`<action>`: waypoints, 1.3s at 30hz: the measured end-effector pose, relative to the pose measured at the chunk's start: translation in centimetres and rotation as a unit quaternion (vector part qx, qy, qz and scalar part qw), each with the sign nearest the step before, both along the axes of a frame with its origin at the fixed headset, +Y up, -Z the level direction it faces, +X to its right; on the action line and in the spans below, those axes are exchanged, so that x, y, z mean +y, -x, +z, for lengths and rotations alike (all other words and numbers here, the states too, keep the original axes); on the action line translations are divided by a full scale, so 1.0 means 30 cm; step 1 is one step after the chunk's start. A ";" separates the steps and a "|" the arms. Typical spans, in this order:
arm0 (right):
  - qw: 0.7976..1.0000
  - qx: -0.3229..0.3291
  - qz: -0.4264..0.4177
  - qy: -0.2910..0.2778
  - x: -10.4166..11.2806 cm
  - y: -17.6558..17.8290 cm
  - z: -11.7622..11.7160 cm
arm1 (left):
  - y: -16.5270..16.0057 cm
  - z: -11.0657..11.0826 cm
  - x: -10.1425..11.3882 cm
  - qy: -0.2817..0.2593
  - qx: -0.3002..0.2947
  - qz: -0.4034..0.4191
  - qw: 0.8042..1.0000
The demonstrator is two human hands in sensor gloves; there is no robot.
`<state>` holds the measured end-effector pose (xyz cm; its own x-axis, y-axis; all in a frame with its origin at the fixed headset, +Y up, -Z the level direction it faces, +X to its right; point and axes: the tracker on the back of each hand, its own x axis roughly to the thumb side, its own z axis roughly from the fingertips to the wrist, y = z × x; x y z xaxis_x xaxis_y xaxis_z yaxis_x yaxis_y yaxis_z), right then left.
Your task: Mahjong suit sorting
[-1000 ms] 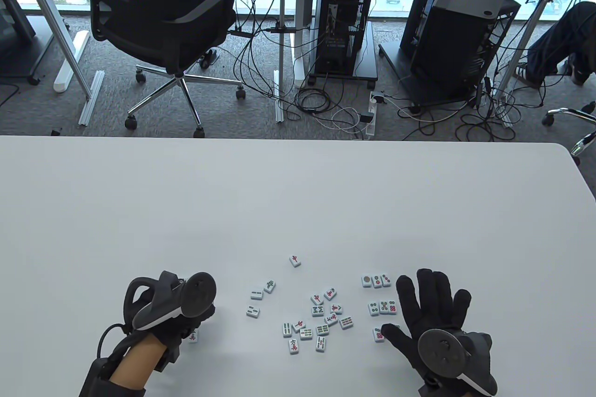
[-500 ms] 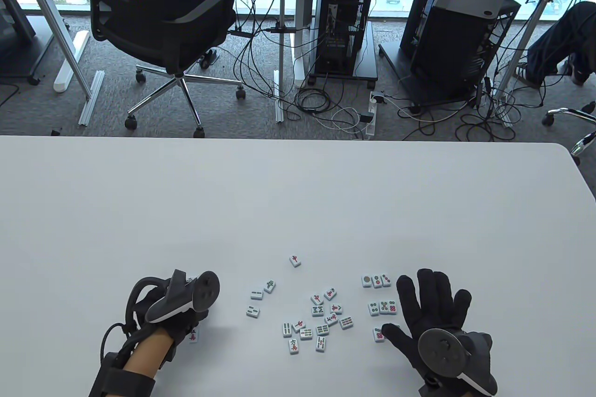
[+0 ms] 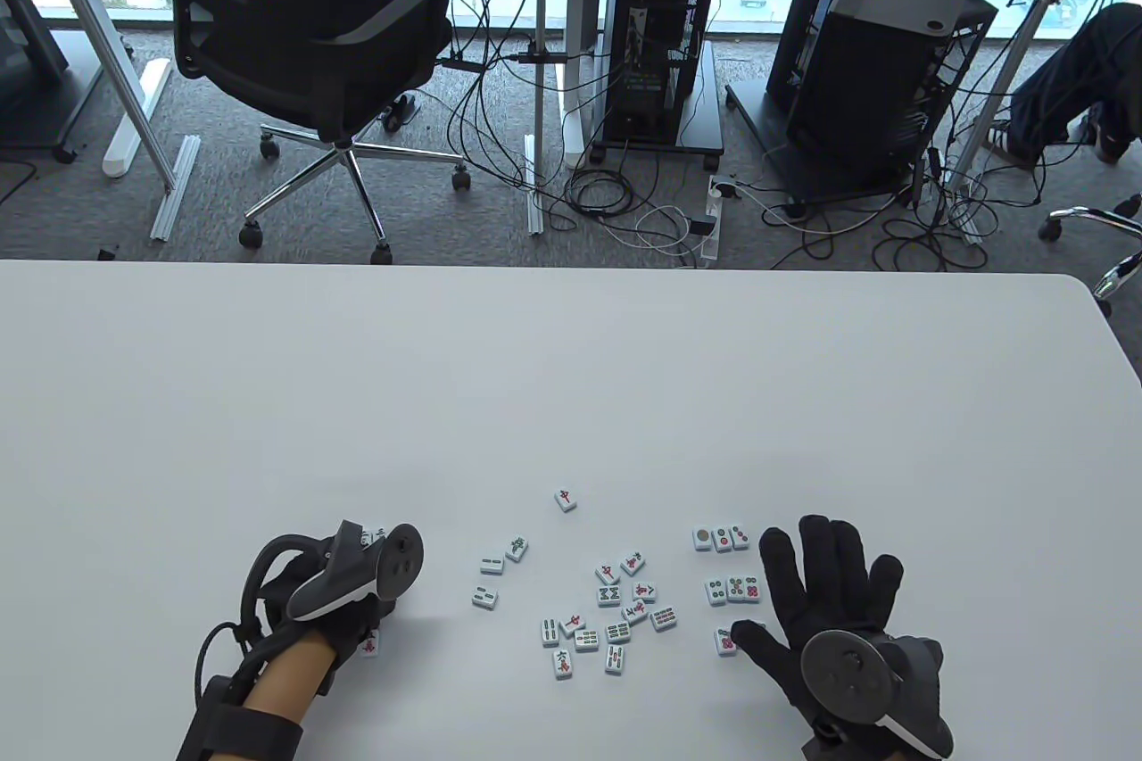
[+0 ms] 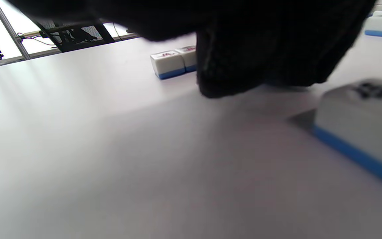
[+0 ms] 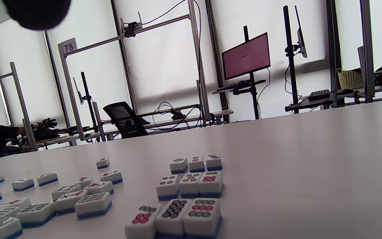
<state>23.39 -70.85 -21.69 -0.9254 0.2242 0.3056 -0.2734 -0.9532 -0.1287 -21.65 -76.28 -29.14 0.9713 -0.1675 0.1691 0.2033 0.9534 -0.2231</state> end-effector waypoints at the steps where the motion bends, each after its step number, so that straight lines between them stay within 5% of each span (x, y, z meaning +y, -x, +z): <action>1: 1.000 0.000 0.000 0.000 0.000 0.000 0.000 | 0.004 0.003 0.005 -0.003 0.001 0.002 1.000; 13: 1.000 0.001 0.001 0.000 -0.001 0.002 0.001 | 0.127 0.033 0.022 -0.009 0.056 -0.008 0.998; 26: 1.000 0.000 0.001 0.001 -0.001 0.001 0.001 | 0.104 0.048 0.044 0.004 0.060 -0.001 0.998; 31: 1.000 0.002 0.000 0.002 -0.001 0.002 0.000 | -0.001 0.066 0.106 -0.024 0.009 0.008 1.000; 39: 1.000 0.003 0.001 0.002 -0.001 0.003 0.000 | -0.351 0.163 0.164 -0.130 -0.199 0.053 0.970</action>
<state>23.29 -70.89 -21.68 -0.9240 0.2235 0.3104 -0.2722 -0.9544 -0.1230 -11.13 -71.35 -24.24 0.8520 -0.1570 0.4995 0.1211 0.9872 0.1038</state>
